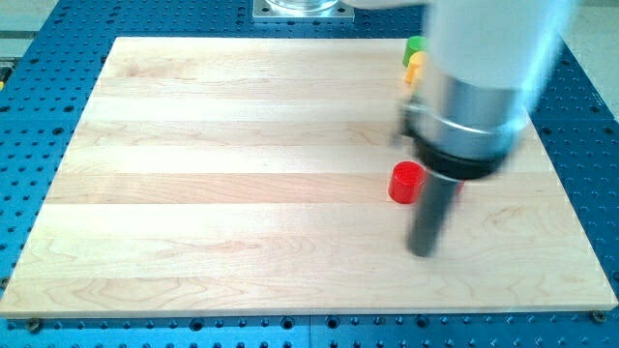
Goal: Move the arm towards the yellow hexagon
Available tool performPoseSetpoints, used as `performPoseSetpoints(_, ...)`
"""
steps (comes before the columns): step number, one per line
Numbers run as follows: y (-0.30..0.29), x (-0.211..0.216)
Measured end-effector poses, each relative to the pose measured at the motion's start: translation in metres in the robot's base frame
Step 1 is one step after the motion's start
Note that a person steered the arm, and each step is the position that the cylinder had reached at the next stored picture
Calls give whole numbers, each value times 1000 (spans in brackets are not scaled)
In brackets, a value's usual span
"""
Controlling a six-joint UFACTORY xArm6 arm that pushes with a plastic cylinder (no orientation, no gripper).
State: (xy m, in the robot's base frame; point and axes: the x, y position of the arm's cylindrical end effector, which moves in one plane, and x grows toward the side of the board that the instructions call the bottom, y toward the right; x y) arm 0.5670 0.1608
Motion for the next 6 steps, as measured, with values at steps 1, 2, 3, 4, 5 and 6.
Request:
performPoseSetpoints(1,114,-49)
performPoseSetpoints(2,142,-152)
performPoseSetpoints(3,125,-231)
performPoseSetpoints(4,108,-262)
performPoseSetpoints(5,71,-262)
performPoseSetpoints(6,34,-262)
